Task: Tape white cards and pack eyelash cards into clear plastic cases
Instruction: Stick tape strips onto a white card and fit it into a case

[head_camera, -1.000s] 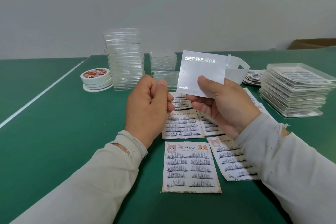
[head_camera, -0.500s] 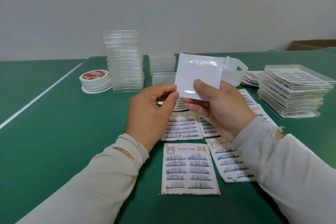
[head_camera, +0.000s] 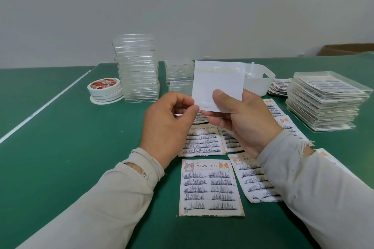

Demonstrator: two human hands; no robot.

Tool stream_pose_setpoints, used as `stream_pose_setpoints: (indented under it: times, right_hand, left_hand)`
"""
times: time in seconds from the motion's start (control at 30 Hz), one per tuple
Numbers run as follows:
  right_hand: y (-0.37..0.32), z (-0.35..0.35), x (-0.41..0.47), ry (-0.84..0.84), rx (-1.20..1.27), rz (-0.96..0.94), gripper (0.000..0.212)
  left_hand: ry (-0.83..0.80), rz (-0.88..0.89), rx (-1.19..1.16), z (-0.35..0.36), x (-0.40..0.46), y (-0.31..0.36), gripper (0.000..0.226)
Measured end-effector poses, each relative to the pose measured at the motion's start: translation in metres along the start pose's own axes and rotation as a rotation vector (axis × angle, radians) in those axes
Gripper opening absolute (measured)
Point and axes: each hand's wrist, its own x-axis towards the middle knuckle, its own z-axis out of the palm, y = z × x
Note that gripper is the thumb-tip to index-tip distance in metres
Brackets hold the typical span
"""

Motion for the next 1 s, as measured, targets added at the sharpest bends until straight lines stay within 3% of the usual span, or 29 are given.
stream_pose_setpoints:
  times: [1.0]
  right_hand:
    - [0.0008,0.0002,0.0003,-0.009,-0.102,-0.053,0.009]
  left_hand:
    - [-0.002,-0.080,-0.057,-0.0007,0.0019,-0.0007,0.012]
